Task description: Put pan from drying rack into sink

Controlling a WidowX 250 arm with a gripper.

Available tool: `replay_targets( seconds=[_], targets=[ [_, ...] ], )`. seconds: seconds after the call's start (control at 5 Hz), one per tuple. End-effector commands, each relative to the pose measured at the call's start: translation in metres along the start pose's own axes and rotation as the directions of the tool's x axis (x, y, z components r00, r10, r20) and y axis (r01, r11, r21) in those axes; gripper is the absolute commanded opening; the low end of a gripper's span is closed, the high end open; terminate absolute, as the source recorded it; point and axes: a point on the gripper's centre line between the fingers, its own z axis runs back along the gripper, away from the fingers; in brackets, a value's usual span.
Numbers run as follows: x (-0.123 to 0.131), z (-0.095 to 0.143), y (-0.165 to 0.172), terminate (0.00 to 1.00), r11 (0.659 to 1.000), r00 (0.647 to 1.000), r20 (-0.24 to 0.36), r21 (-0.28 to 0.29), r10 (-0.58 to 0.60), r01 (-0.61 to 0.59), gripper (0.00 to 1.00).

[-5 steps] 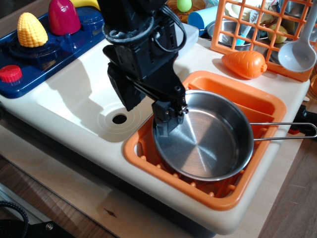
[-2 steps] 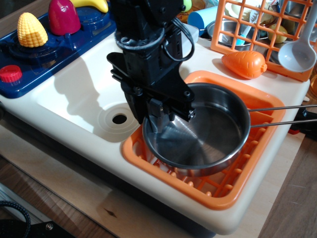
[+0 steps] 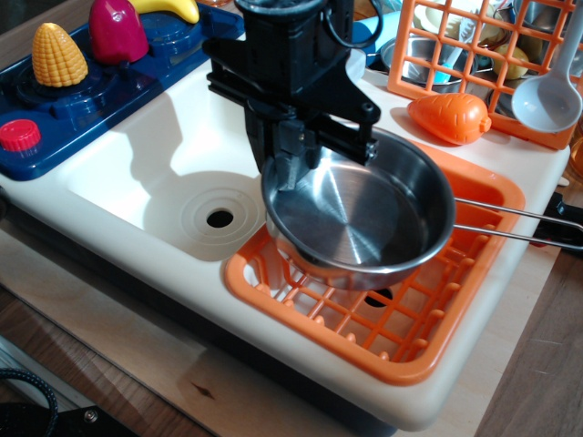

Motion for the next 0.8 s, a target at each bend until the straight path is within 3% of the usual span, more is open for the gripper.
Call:
replay_targets(
  seconds=[0.0,0.2,0.4,0.6],
  targets=[
    [0.008,0.021,0.032,0.0,0.999,0.999,0.031,0.013,-0.035,0.035,0.0],
    [0.006,0.02,0.062,0.0,0.996,0.995,0.065,0.035,-0.079,0.077,0.0],
    [0.008,0.011,0.09,0.0,0.991,0.987,0.088,0.0,-0.133,0.134,0.0],
    [0.005,0.0,0.114,0.0,0.98,0.976,0.132,-0.077,-0.173,0.184,0.0]
  ],
)
